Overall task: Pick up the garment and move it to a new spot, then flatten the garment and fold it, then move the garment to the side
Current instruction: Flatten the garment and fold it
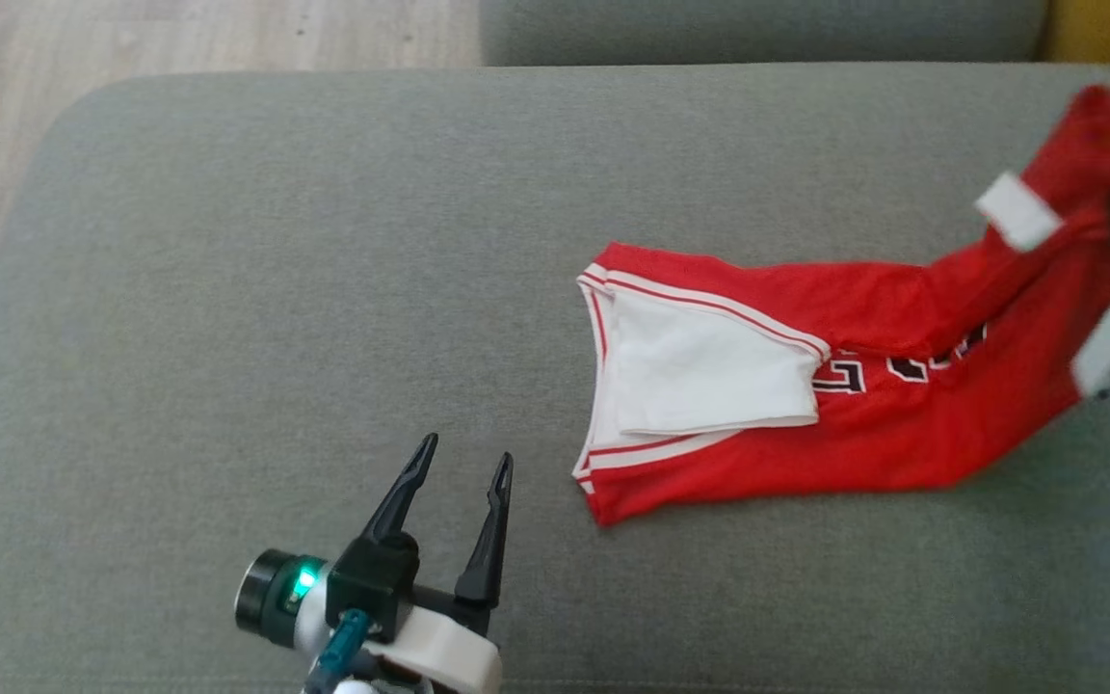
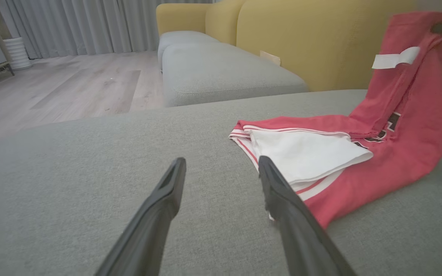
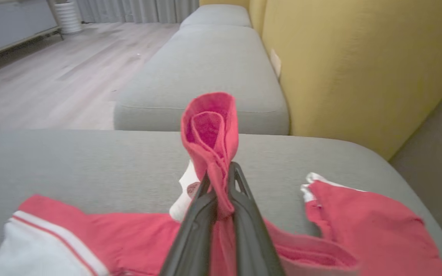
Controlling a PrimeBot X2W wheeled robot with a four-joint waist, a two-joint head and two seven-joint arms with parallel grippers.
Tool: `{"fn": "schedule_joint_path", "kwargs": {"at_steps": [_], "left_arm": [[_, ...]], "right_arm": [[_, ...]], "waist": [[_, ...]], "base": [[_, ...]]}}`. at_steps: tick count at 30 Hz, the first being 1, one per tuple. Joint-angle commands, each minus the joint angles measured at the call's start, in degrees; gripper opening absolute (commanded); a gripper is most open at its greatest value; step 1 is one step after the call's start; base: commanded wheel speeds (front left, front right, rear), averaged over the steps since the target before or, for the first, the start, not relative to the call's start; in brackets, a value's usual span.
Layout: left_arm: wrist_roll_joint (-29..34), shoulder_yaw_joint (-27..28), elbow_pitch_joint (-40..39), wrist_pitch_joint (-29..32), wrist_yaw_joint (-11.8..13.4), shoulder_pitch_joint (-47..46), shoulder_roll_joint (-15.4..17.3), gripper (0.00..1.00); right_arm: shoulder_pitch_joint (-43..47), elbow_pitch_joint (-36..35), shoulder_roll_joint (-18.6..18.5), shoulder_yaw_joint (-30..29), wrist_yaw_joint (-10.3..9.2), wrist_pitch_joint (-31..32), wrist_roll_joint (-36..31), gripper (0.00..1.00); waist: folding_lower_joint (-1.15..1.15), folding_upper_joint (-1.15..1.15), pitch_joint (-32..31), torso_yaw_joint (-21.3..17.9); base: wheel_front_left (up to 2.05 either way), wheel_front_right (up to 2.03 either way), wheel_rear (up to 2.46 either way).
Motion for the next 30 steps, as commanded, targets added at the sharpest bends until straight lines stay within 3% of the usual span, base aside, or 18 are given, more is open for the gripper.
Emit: {"fn": "schedule_joint_path", "kwargs": {"at_steps": [1, 2, 8, 13, 19, 30], "left_arm": [[-0.16, 1.55, -1.41, -0.70, -0.27, -1.86, -0.44, 1.00], [-0.16, 1.55, -1.41, -0.70, -0.27, -1.86, -0.44, 1.00], [-0.19, 1.52, -0.93, -0.70, -0.63, -1.87, -0.45, 1.00], [-0.52, 0.53, -0.73, -0.70, -0.68, -2.71, -0.46, 1.00], [-1.35, -1.27, -0.31, -0.70, -0.55, -4.31, -0.46, 1.00], [-3.05, -3.76, 0.68, -0.70, -0.05, -6.03, -0.46, 1.00]], "right_arm": [[1.47, -5.75, 1.87, 1.78, -0.05, 1.96, -0.18, 0.00], [1.47, -5.75, 1.87, 1.78, -0.05, 1.96, -0.18, 0.00], [5.24, -13.56, 9.81, 6.08, -0.05, 4.93, -1.17, 0.00], [4.55, -12.19, 13.89, 10.01, -0.05, 3.80, -2.06, 0.00], [1.56, -6.51, 15.17, 13.12, -0.05, 1.26, -2.90, 0.00], [-3.26, 5.59, 15.26, 20.08, -0.05, -4.41, 1.51, 0.00]], "waist": [[0.00, 0.00, -0.53, 1.29], [0.00, 0.00, -0.53, 1.29], [0.00, 0.00, -0.73, 3.51], [0.00, 0.00, -0.02, 4.98], [0.00, 0.00, 0.89, 6.89], [0.00, 0.00, 1.74, 9.49]], "base": [[0.00, 0.00, 0.00], [0.00, 0.00, 0.00], [0.00, 0.00, 0.00], [0.00, 0.00, 0.00], [0.00, 0.00, 0.00], [0.00, 0.00, 0.00]]}}
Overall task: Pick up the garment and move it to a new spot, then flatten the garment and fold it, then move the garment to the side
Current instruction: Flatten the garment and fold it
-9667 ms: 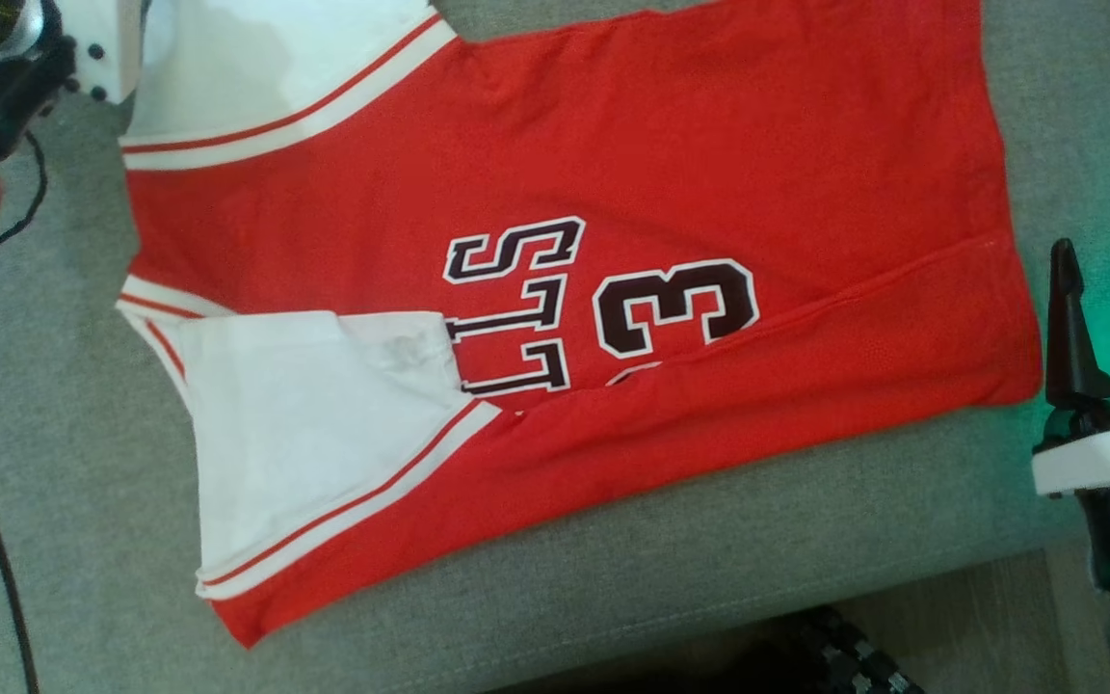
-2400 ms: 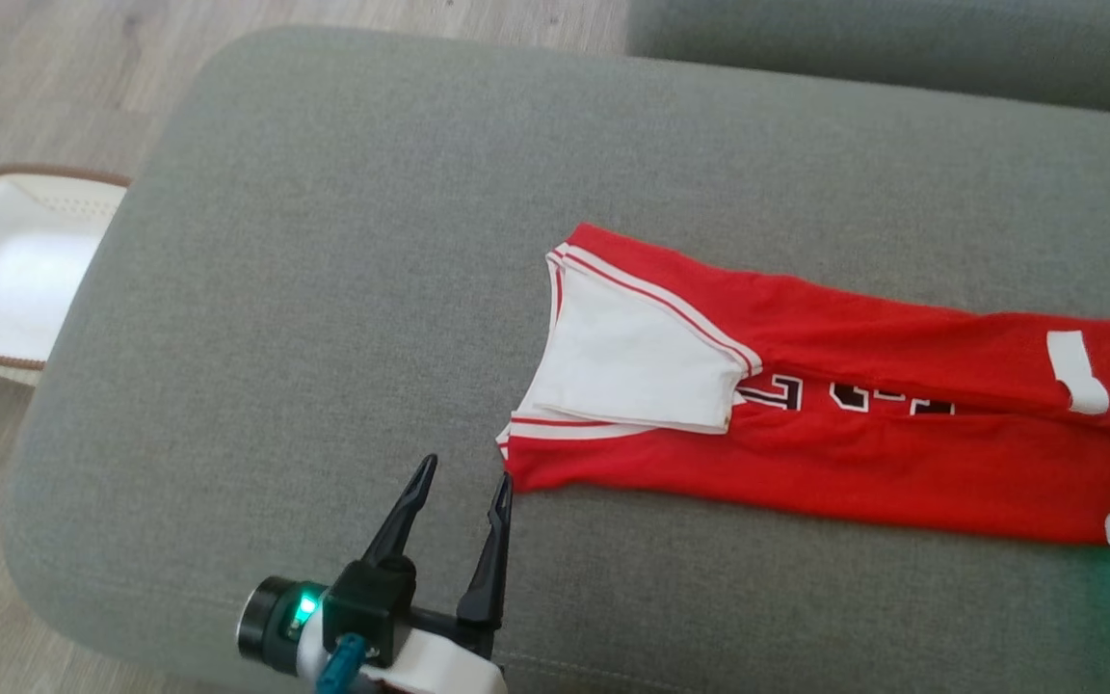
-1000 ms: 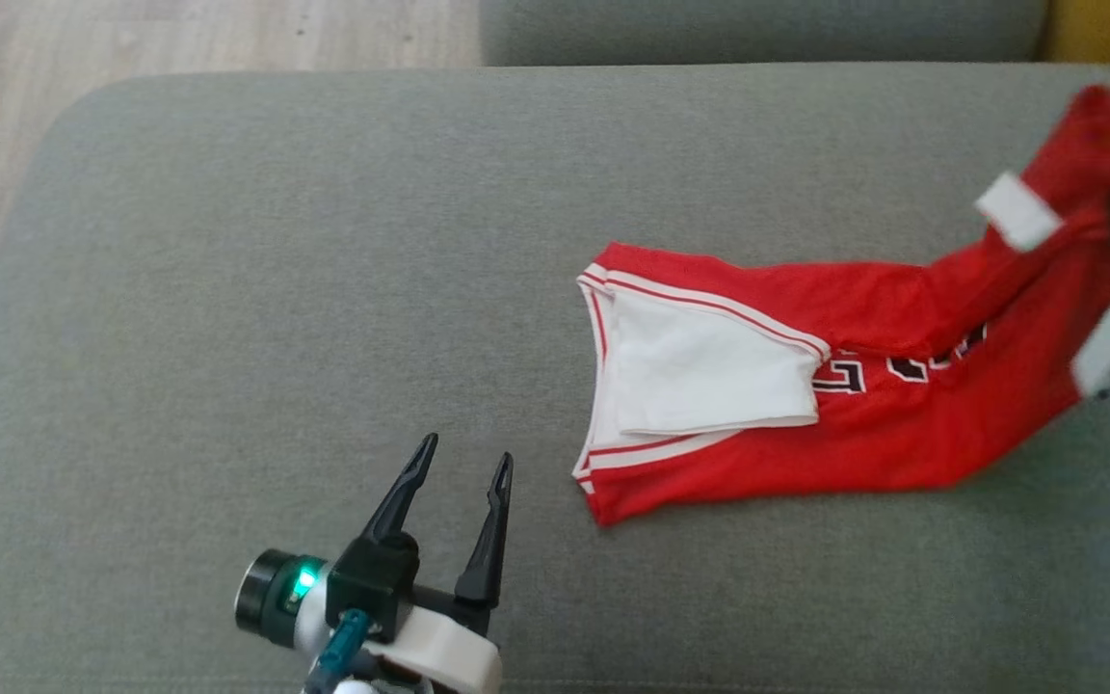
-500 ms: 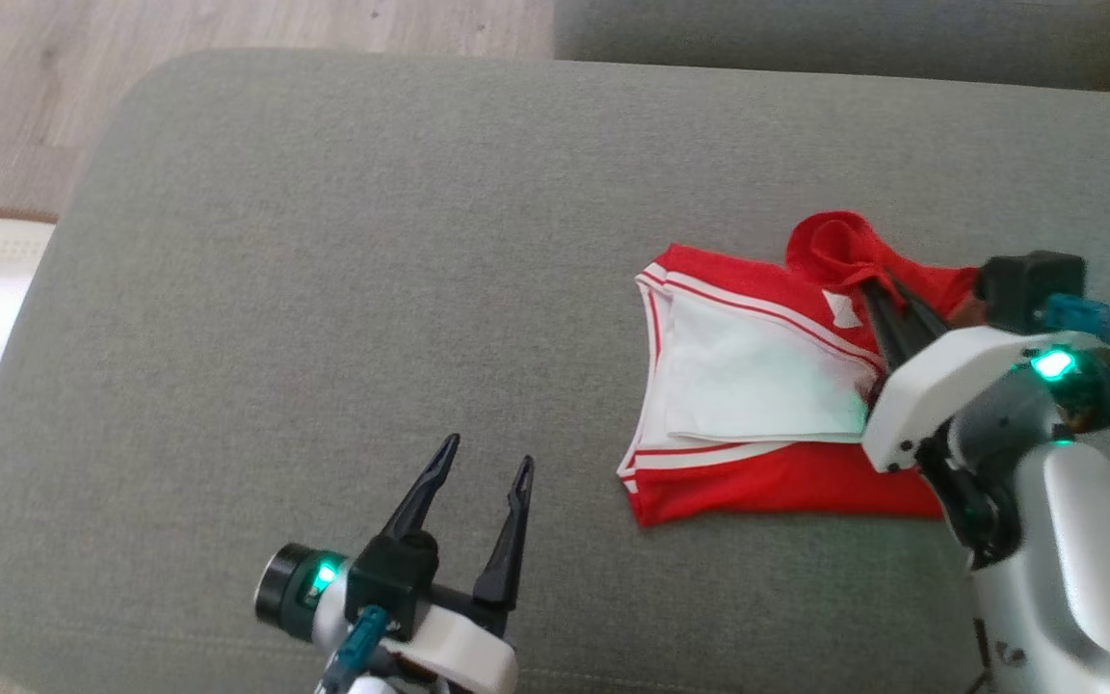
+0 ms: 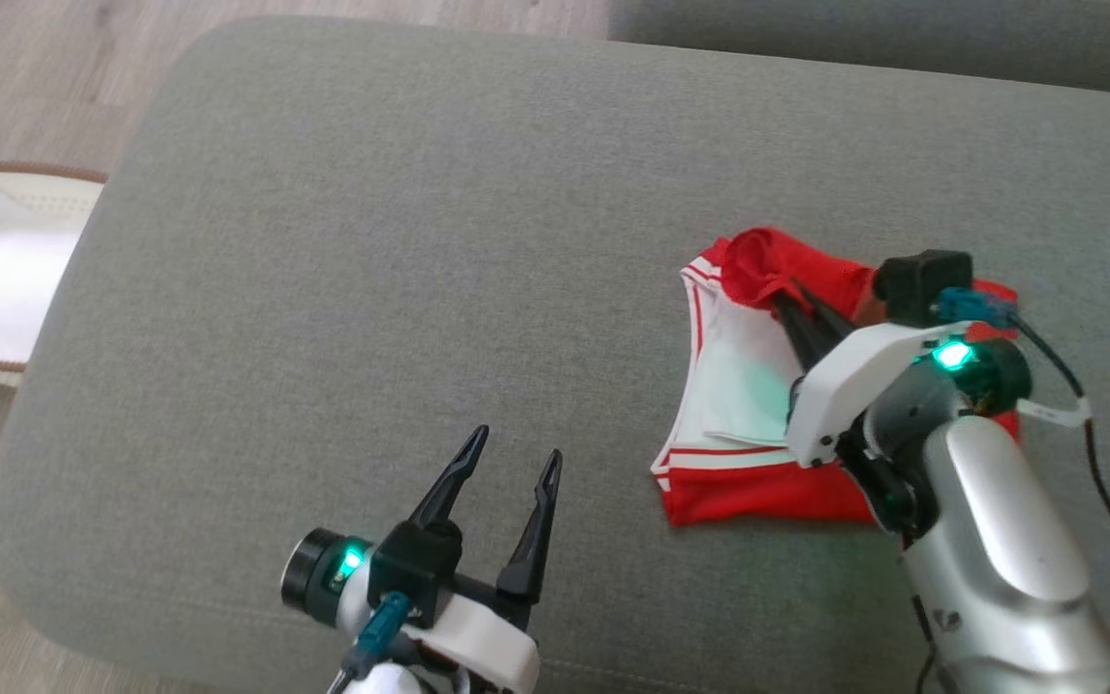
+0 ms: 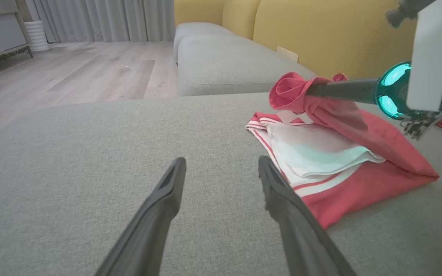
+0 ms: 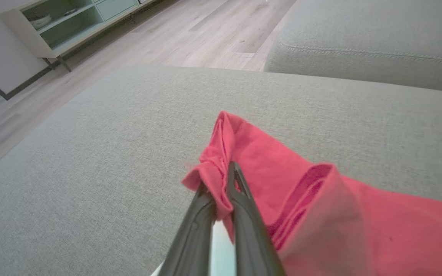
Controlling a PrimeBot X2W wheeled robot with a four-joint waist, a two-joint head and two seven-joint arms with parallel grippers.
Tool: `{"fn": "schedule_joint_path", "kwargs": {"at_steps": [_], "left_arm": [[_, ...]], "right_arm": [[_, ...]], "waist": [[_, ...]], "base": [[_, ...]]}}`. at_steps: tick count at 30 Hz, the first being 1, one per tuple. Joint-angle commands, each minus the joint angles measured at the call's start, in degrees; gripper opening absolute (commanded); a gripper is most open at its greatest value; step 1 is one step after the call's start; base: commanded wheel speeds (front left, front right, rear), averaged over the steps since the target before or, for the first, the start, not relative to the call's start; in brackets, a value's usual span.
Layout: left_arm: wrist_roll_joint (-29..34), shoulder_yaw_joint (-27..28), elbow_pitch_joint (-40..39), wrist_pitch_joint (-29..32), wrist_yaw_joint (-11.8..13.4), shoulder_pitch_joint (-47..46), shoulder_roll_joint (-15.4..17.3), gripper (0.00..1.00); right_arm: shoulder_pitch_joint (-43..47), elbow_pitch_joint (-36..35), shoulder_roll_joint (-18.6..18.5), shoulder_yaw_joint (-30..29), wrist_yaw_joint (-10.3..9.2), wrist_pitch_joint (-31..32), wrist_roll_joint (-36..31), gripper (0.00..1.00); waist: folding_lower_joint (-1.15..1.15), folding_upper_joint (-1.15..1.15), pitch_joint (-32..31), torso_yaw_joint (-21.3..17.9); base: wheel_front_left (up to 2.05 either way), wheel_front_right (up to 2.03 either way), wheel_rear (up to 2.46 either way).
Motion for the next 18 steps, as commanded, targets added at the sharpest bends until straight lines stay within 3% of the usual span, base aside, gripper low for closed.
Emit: {"fn": "schedule_joint_path", "kwargs": {"at_steps": [1, 2, 3, 4, 11, 18], "left_arm": [[-0.31, 1.14, -1.51, -0.70, 0.35, -2.75, -0.45, 1.00], [-0.44, 0.97, -1.43, -0.70, 0.43, -2.85, -0.45, 1.00], [-0.62, 0.70, -1.27, -0.70, 0.58, -3.02, -0.45, 1.00], [-0.71, 0.62, -1.21, -0.70, 0.66, -3.10, -0.45, 1.00], [-1.11, 0.55, -0.69, -0.70, 1.03, -2.99, -0.45, 1.00], [-0.59, 1.52, -0.66, -0.70, 1.11, -2.41, -0.45, 1.00]], "right_arm": [[-3.18, -1.19, 1.01, 1.81, -0.05, -1.00, 0.71, 0.00], [-3.47, -0.32, 1.01, 2.33, -0.05, -1.37, 1.16, 0.13], [-4.09, 1.16, 1.01, 3.40, -0.05, -2.12, 2.19, 0.60], [-4.41, 1.83, 1.01, 3.68, -0.05, -2.66, 2.53, 1.00], [-6.17, 4.06, 1.01, 6.01, -0.05, -7.47, 6.91, 1.00], [-6.43, 1.30, 1.01, 2.87, -0.05, -12.63, 10.40, 1.00]], "waist": [[0.00, 0.00, 0.20, 0.45], [0.00, 0.00, 0.25, 0.64], [0.00, 0.00, 0.32, 0.91], [0.00, 0.00, 0.32, 0.99], [0.00, 0.00, -0.36, 0.74], [0.00, 0.00, -1.45, -0.86]], "base": [[0.00, 0.00, 0.00], [0.00, 0.00, 0.00], [0.00, 0.00, 0.00], [0.00, 0.00, 0.00], [0.00, 0.00, 0.00], [0.00, 0.00, 0.00]]}}
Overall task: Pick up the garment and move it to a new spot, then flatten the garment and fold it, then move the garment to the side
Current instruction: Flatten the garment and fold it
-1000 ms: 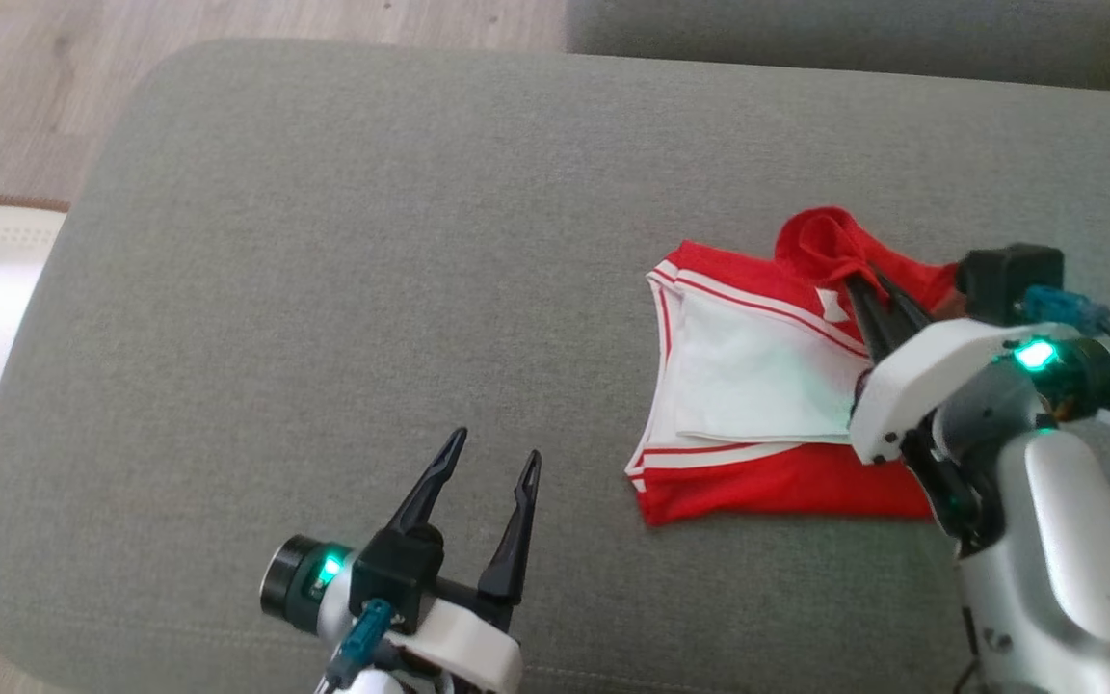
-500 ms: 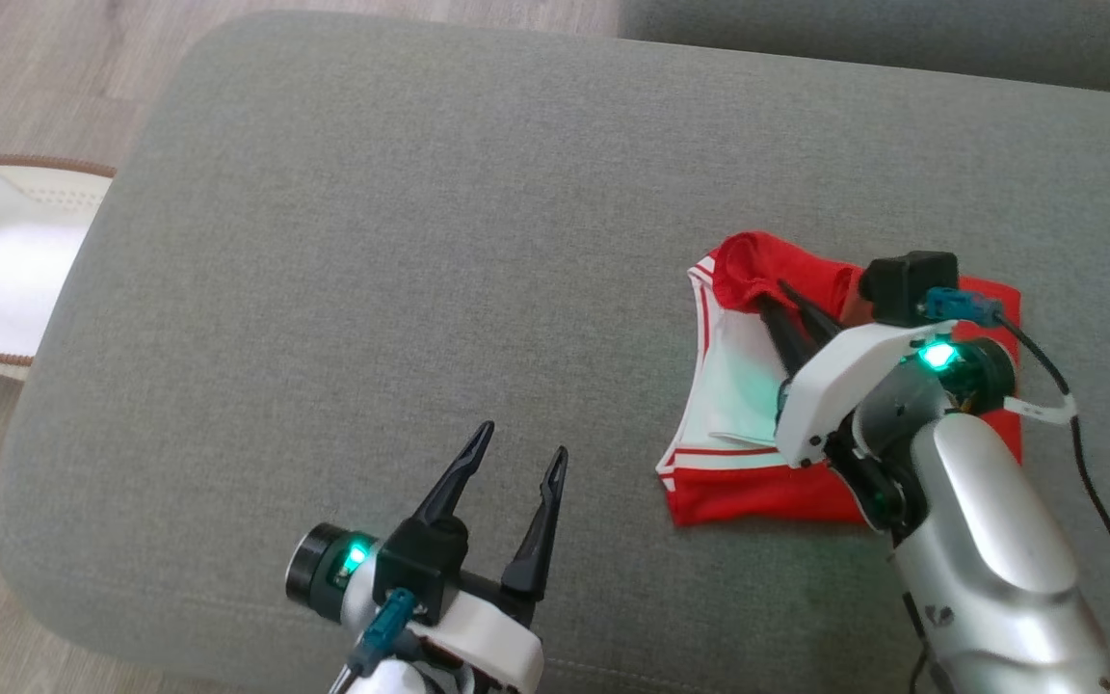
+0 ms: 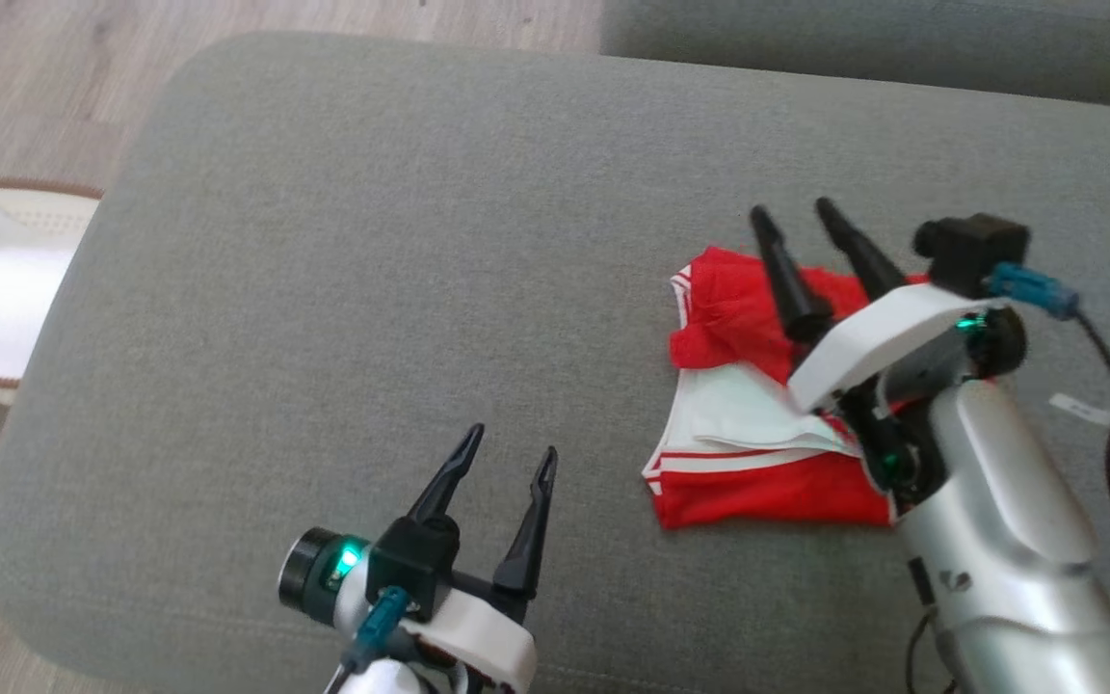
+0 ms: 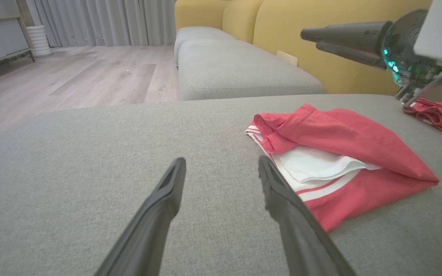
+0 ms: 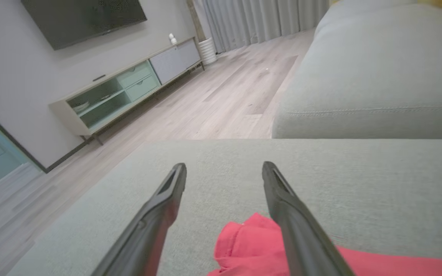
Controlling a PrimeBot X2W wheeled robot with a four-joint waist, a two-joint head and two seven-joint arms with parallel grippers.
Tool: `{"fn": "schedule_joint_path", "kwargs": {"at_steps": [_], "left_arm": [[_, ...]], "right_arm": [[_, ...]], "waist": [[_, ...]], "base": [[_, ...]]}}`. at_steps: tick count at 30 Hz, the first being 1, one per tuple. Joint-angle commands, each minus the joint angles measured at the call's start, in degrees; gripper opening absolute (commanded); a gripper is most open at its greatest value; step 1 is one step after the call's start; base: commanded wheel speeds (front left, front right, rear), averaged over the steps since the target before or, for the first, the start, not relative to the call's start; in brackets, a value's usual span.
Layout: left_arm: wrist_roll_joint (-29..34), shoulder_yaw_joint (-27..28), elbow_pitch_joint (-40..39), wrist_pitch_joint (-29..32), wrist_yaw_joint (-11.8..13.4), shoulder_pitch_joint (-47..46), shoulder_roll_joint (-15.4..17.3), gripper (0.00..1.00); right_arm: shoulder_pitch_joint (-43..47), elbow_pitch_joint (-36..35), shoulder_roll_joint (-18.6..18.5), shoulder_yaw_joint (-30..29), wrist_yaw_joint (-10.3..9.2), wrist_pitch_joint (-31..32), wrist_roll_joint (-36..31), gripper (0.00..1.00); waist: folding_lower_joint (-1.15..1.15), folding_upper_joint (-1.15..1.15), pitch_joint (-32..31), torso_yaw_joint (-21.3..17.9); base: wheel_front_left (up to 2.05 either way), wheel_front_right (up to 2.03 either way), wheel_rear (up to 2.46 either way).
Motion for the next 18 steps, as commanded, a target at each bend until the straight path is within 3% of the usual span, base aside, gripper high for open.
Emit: {"fn": "schedule_joint_path", "kwargs": {"at_steps": [1, 6, 7, 8, 9, 18], "left_arm": [[0.25, 2.37, -1.82, -0.70, 0.27, -1.37, -0.45, 1.00], [0.83, 3.21, -2.08, -0.70, -0.03, -0.75, -0.45, 1.00], [0.88, 3.28, -2.17, -0.70, -0.07, -0.71, -0.45, 1.00], [0.92, 3.28, -2.27, -0.70, -0.11, -0.70, -0.46, 1.00], [0.96, 3.24, -2.38, -0.70, -0.14, -0.70, -0.46, 1.00], [0.54, 1.45, -2.76, -0.70, -0.34, -2.15, -0.46, 1.00]], "right_arm": [[-1.62, -2.17, 0.98, -0.50, -0.05, -0.50, 0.51, 1.00], [1.33, -2.41, 0.17, -5.64, -0.05, 3.46, 3.24, 1.00], [1.93, -2.71, -0.44, -6.25, -0.05, 4.77, 4.99, 0.56], [2.46, -3.04, -1.21, -6.76, -0.05, 6.15, 6.95, 0.22], [2.98, -3.28, -2.00, -7.29, -0.05, 7.84, 9.22, 0.00], [3.58, -1.01, -10.76, -11.34, -0.05, 22.67, 25.05, 0.00]], "waist": [[0.00, 0.00, -0.54, -0.71], [0.00, 0.00, -1.18, -1.90], [0.00, 0.00, -1.17, -2.02], [0.00, 0.00, -1.11, -2.06], [0.00, 0.00, -0.97, -2.03], [0.00, 0.00, 2.34, 0.30]], "base": [[0.00, 0.00, 0.00], [0.00, 0.00, 0.00], [0.00, 0.00, 0.00], [0.00, 0.00, 0.00], [0.00, 0.00, 0.00], [0.00, 0.00, 0.00]]}}
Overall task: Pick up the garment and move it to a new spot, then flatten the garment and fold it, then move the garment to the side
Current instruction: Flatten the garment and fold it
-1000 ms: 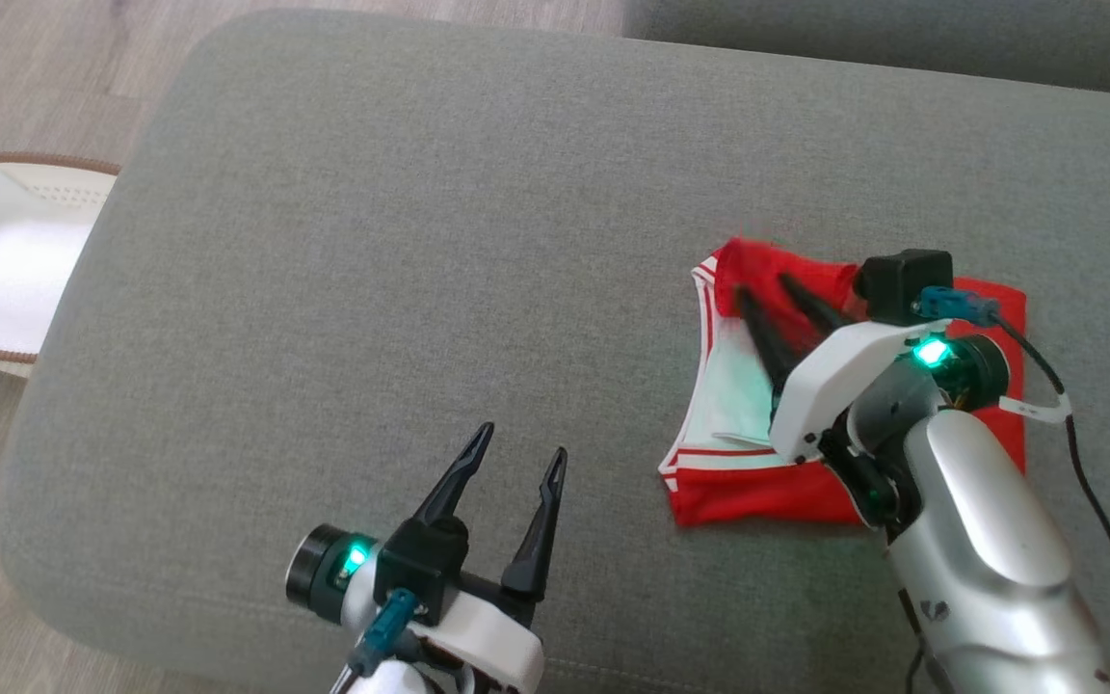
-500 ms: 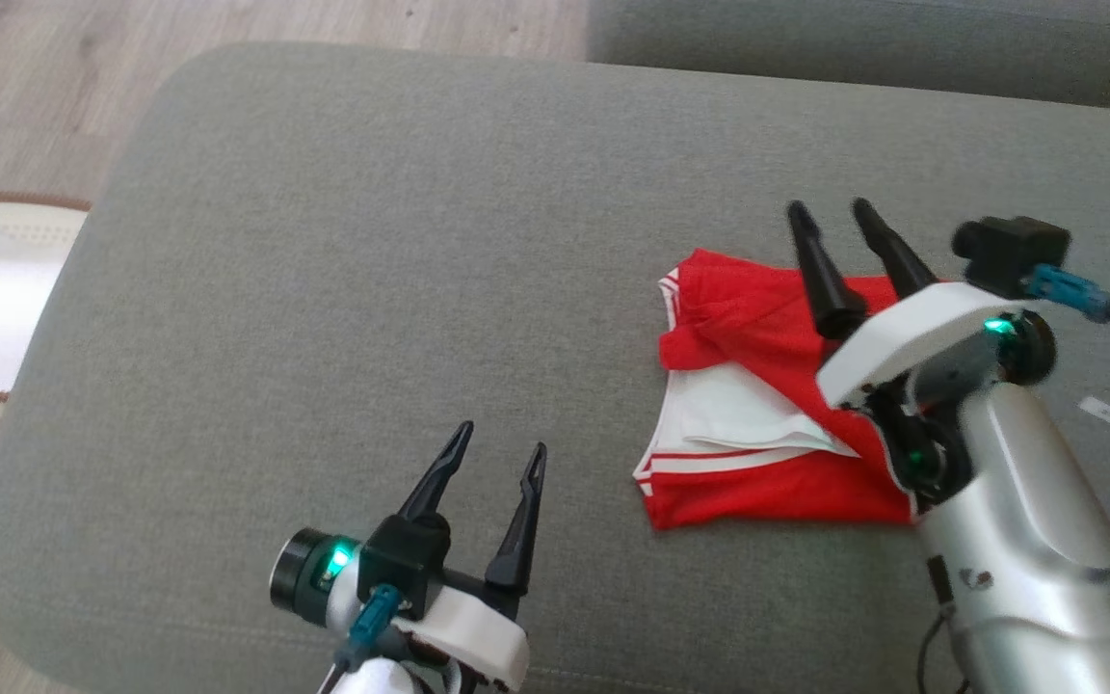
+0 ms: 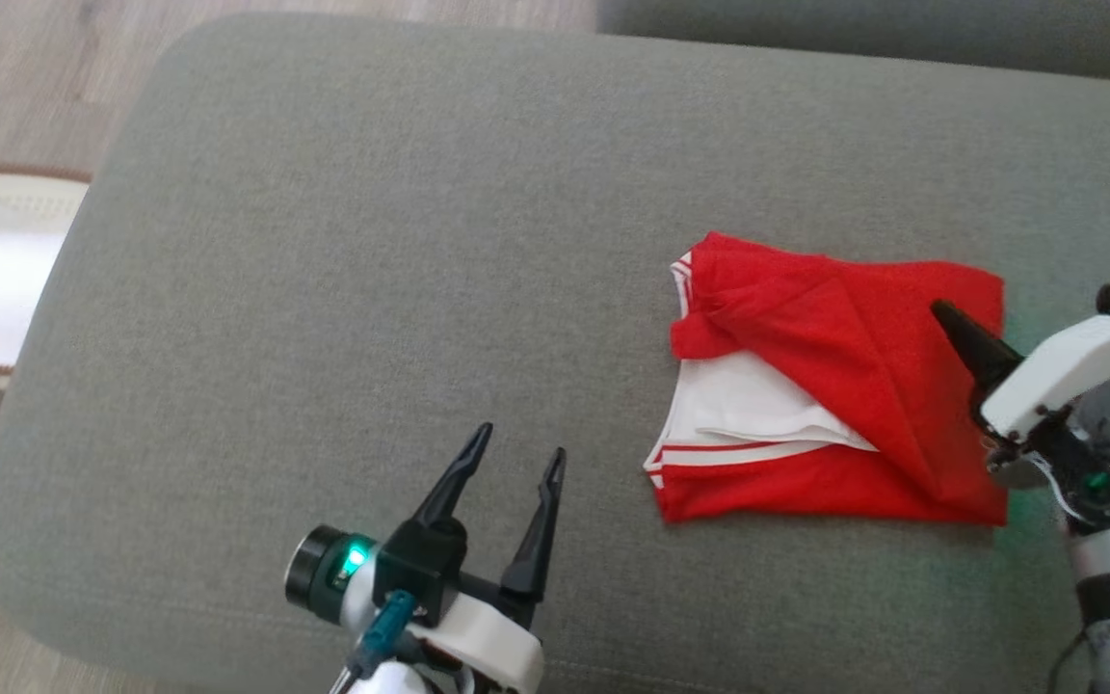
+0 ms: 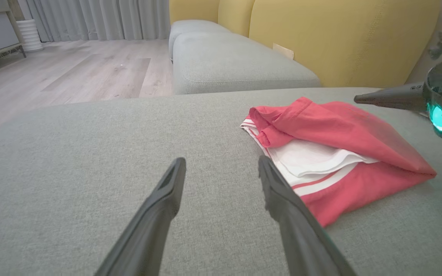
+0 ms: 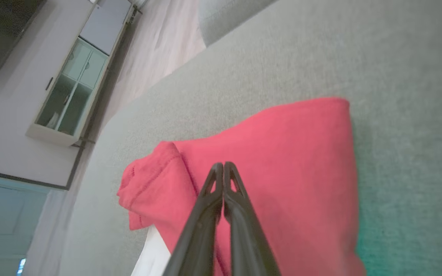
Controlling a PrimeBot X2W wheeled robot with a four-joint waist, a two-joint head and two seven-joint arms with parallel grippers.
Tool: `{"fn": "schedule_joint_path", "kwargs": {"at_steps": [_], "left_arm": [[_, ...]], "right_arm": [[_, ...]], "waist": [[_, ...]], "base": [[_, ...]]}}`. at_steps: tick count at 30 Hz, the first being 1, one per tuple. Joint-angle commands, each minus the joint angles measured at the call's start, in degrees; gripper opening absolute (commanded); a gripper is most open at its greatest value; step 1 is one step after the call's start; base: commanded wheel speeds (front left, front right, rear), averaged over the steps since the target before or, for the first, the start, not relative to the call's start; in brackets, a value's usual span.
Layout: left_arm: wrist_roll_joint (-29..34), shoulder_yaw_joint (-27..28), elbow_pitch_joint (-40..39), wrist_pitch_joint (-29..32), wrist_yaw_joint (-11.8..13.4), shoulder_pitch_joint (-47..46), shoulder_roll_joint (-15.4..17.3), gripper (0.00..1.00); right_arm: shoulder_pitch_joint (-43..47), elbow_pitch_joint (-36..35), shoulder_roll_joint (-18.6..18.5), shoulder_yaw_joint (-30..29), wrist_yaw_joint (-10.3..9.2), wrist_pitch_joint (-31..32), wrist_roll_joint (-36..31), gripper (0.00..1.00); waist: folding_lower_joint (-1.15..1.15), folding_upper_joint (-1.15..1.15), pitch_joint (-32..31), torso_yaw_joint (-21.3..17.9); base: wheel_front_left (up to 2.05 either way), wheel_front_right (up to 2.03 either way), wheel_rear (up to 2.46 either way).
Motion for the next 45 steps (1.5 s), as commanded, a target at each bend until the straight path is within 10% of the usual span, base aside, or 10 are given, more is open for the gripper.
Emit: {"fn": "schedule_joint_path", "kwargs": {"at_steps": [1, 21, 30, 32, 33, 45], "left_arm": [[-0.17, 1.04, -1.81, -0.70, 0.05, -2.63, -0.44, 1.00], [-1.19, -1.51, -0.47, -0.70, 0.61, -5.17, -0.45, 1.00], [-0.52, 0.02, 0.66, -0.70, -0.05, -2.46, -0.45, 1.00], [-0.38, 0.90, 0.90, -0.70, -0.11, -1.44, -0.44, 1.00], [-0.35, 1.41, 0.97, -0.70, -0.14, -0.90, -0.41, 1.00], [-2.54, 10.62, 0.75, -0.70, -0.29, 5.39, 0.00, 1.00]], "right_arm": [[-2.17, -1.31, -1.01, 0.37, -0.05, 2.30, 2.94, 0.00], [4.30, -10.18, -3.21, 9.35, -0.05, 21.26, 20.04, 0.00], [13.42, -21.95, -2.21, 13.46, -0.05, 16.00, 21.78, 0.00], [15.18, -23.73, -2.16, 13.64, -0.05, 10.98, 19.74, 0.44], [15.85, -24.31, -2.41, 13.93, -0.05, 8.06, 18.01, 1.00], [18.80, -12.49, -4.90, 18.52, -0.05, -30.72, -6.73, 1.00]], "waist": [[0.00, 0.00, 1.09, 1.04], [0.00, 0.00, 0.84, 1.88], [0.00, 0.00, -4.35, 0.12], [0.00, 0.00, -5.76, -0.72], [0.00, 0.00, -6.39, -1.17], [0.00, 0.00, -11.80, -6.33]], "base": [[0.00, 0.00, 0.00], [0.00, 0.00, 0.00], [0.00, 0.00, 0.00], [0.00, 0.00, 0.00], [0.00, 0.00, 0.00], [0.00, 0.00, 0.00]]}}
